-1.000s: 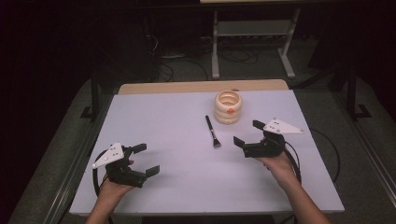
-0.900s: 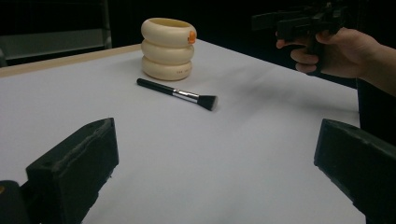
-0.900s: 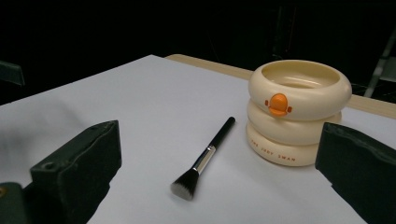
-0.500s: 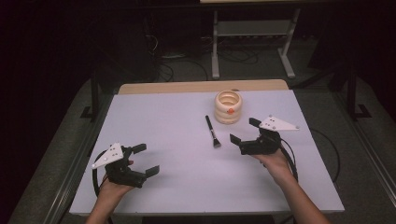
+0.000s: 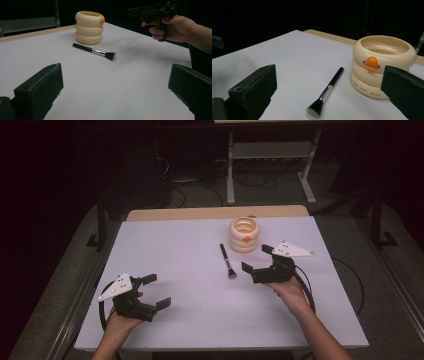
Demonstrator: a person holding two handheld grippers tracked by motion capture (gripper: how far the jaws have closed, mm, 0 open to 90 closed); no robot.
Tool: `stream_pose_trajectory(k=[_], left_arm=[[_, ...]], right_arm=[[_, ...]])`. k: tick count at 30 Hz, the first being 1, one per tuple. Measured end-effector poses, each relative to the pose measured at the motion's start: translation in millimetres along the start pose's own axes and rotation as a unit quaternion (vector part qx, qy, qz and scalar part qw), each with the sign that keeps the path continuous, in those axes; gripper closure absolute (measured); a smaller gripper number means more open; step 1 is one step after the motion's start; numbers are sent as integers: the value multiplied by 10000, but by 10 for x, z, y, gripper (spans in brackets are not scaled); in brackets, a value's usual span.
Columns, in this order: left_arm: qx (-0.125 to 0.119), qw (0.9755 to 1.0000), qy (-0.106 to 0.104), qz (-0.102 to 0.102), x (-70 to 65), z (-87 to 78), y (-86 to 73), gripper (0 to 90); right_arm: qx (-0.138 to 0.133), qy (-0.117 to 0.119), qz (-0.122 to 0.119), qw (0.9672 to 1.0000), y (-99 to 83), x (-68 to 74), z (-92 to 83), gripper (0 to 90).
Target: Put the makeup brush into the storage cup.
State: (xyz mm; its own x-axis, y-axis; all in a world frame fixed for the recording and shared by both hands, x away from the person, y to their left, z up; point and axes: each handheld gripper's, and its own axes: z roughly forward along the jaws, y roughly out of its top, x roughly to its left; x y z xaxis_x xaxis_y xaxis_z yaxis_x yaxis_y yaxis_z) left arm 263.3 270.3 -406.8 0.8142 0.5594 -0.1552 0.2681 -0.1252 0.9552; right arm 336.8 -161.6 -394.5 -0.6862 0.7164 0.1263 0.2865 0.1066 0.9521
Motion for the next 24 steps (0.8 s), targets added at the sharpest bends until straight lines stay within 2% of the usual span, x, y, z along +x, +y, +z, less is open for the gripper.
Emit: stream_pose_trajectory(k=[24], left_arm=[[-6, 10000, -18, -13, -1, -4, 0, 0]], right_arm=[[45, 93, -14, 9999, 78, 6, 215, 0]])
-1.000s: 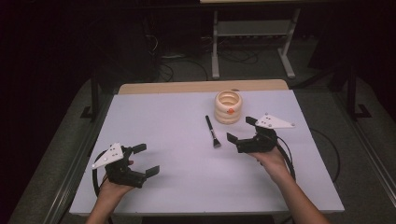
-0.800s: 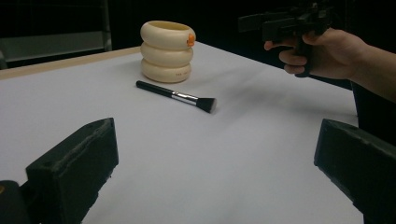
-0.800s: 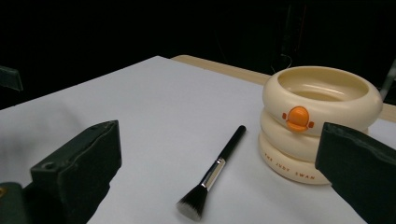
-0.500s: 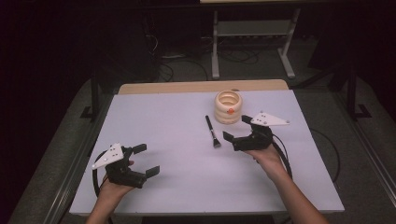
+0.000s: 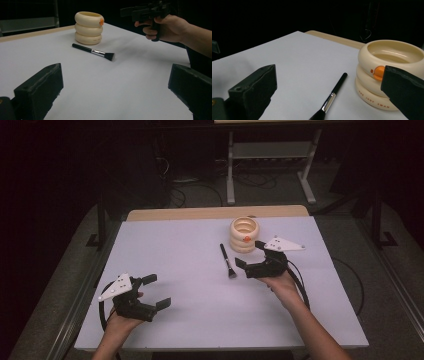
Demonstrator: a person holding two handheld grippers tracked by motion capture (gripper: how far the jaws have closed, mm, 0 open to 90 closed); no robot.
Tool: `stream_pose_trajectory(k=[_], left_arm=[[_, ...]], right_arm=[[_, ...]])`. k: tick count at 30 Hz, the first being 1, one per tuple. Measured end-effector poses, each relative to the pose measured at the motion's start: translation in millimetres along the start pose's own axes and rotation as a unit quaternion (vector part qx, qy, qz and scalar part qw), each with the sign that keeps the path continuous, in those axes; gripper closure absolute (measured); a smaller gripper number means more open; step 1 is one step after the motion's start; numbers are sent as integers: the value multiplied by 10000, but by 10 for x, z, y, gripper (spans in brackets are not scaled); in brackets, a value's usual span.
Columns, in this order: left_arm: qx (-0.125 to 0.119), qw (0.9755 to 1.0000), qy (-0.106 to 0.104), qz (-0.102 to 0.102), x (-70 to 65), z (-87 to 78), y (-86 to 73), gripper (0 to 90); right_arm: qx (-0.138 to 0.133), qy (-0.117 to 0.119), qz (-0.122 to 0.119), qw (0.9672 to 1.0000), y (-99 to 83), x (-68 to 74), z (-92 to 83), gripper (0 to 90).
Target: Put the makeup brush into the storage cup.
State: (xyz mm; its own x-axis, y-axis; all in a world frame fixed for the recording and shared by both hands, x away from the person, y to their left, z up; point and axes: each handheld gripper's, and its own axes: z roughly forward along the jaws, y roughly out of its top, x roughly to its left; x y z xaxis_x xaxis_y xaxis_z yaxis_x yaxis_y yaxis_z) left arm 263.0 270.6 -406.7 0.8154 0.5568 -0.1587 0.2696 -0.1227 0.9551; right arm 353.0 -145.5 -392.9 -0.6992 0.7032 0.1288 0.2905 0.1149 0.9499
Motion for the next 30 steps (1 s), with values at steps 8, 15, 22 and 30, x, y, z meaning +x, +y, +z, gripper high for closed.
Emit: stream_pose_trajectory(k=[8, 15, 22, 30], left_arm=[[-51, 10000, -9, -44, -5, -1, 2, 0], [-48, 10000, -13, -45, -4, -1, 2, 0], [-53, 10000, -12, -51, -8, -2, 5, 0], [-51, 10000, -15, -49, -7, -3, 6, 0]], right_arm=[[-33, 18, 23, 10000, 51, -3, 80, 0], [-89, 1, 13, 10000, 93, -23, 120, 0], [-111, 30, 22, 9999, 105, -10, 192, 0], [-130, 51, 32, 9999, 136, -6, 265, 0]])
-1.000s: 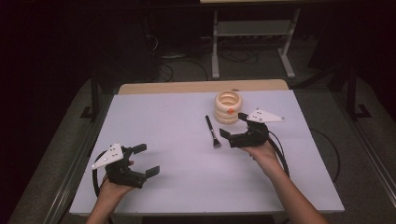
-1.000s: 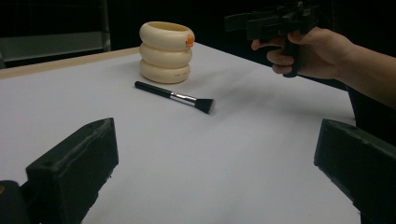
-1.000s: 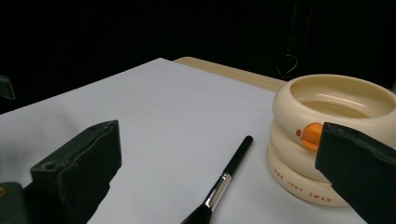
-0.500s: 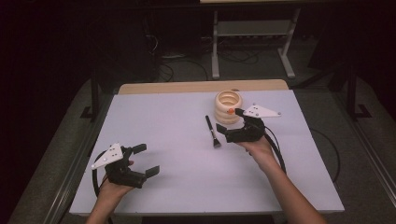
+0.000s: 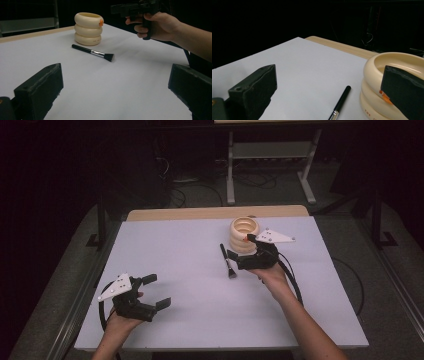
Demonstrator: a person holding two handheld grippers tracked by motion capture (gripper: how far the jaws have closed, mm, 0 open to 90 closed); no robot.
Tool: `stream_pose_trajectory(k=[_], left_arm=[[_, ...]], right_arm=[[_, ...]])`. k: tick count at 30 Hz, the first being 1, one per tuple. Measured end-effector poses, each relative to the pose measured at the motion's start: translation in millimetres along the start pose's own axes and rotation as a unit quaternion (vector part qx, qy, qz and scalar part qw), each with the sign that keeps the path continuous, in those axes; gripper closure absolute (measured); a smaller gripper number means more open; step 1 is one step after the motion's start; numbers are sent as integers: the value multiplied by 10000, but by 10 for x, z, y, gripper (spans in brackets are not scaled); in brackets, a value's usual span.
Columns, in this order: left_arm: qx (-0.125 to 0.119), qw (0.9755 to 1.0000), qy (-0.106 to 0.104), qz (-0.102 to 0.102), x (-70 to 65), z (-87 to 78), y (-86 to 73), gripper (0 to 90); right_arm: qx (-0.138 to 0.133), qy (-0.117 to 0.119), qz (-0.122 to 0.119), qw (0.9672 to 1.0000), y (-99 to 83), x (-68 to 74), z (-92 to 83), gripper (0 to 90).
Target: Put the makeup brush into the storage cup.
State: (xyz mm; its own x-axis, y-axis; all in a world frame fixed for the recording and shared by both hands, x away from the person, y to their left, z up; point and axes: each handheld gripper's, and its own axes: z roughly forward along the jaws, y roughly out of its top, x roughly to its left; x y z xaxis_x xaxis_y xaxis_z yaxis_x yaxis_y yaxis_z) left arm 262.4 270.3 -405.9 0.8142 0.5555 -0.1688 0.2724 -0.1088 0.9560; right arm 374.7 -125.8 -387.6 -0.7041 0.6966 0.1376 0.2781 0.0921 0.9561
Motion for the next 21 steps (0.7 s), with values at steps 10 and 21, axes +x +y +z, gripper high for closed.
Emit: stream_pose_trajectory(k=[10, 21], left_arm=[[-33, 10000, 17, -10, 1, -4, 3, 0], [-38, 10000, 28, -15, 5, -19, 3, 0]], right_arm=[[-36, 4, 11, 10000, 57, 4, 85, 0], [-36, 25, 10, 10000, 98, 10, 206, 0]])
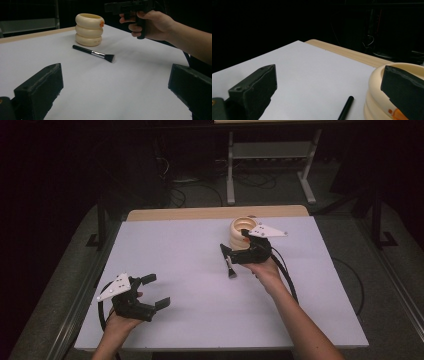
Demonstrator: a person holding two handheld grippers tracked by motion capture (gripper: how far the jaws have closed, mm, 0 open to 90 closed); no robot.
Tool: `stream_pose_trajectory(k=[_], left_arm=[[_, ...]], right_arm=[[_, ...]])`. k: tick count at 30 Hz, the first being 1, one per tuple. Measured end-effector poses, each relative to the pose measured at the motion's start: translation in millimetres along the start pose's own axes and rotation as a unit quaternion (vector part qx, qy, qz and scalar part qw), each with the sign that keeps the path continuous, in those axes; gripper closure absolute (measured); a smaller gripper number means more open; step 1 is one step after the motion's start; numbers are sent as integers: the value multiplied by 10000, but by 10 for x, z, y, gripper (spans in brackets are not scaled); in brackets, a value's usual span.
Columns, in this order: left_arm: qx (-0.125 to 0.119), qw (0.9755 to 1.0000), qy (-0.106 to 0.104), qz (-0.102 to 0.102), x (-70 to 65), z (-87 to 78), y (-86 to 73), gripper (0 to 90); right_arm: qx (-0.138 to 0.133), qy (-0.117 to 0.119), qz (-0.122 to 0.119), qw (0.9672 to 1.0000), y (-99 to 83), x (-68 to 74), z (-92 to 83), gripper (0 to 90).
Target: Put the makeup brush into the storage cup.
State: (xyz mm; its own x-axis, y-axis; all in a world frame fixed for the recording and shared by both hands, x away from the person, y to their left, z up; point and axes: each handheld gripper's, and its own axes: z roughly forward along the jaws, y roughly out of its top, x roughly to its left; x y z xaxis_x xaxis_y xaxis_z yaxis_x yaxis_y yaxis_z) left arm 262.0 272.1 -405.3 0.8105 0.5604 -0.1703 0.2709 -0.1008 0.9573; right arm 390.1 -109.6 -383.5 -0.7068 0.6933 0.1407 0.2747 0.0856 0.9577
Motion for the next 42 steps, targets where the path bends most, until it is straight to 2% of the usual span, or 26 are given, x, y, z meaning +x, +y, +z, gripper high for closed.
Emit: stream_pose_trajectory(k=[8, 23, 31, 40, 42], left_arm=[[7, 10000, -25, 68, 12, -1, 0, 0], [-4, 10000, -30, 1, 7, 6, -4, 0], [0, 10000, -50, 36, 14, 10, -6, 0], [-4, 10000, -61, 31, 12, 10, -5, 0], [-3, 10000, -63, 31, 11, 11, -4, 0]], right_arm=[[2, 6, -25, 10000, 42, 13, 105, 0], [50, -61, -101, 9999, 169, -23, 201, 0], [112, -68, -155, 9998, 214, -39, 267, 0], [382, -54, -152, 9991, 244, -21, 348, 0], [494, -77, -186, 9986, 243, -14, 359, 46]])
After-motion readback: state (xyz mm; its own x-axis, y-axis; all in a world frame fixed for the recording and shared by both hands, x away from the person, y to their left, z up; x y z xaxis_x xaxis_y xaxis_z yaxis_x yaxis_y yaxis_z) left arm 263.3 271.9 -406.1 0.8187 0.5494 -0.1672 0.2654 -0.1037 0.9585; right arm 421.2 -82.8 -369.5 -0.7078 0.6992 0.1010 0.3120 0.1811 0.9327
